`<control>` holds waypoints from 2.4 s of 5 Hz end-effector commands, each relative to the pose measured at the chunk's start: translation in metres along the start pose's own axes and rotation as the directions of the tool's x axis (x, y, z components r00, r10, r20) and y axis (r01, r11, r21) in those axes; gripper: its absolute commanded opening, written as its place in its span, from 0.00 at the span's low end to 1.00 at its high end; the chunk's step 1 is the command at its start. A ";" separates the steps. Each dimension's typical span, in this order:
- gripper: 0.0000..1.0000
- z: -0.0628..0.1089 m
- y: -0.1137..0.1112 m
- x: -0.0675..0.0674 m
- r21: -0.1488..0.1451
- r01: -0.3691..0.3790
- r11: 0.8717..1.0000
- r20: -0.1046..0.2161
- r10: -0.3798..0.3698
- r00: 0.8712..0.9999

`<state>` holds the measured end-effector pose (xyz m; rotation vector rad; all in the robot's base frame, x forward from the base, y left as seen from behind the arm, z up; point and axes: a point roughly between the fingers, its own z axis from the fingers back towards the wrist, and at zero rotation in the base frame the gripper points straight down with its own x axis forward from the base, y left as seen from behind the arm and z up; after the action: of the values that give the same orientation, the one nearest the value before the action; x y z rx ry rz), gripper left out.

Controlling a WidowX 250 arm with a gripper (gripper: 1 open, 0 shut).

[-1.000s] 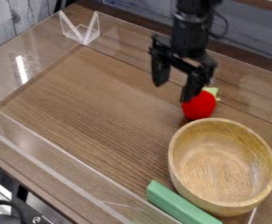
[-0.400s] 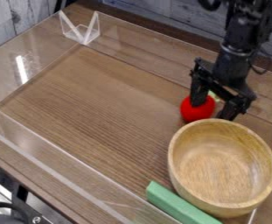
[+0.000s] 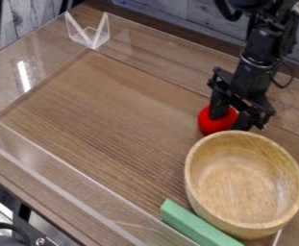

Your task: Move the red object to the left side of the table

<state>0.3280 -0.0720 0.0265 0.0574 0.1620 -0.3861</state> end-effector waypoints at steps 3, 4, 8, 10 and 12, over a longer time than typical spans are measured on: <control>1.00 -0.008 -0.014 0.016 0.033 0.047 0.998 0.023 -0.047 0.999; 1.00 -0.009 -0.023 0.011 0.036 0.040 0.999 0.022 -0.041 0.999; 0.00 -0.013 -0.026 -0.020 0.039 -0.005 0.999 -0.006 0.005 1.000; 0.00 -0.012 -0.027 -0.012 0.057 -0.021 0.998 -0.031 0.023 0.999; 0.00 -0.011 -0.020 -0.021 0.058 -0.076 0.995 -0.049 0.079 0.996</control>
<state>0.3063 -0.0861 0.0182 0.1252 0.1798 -0.3160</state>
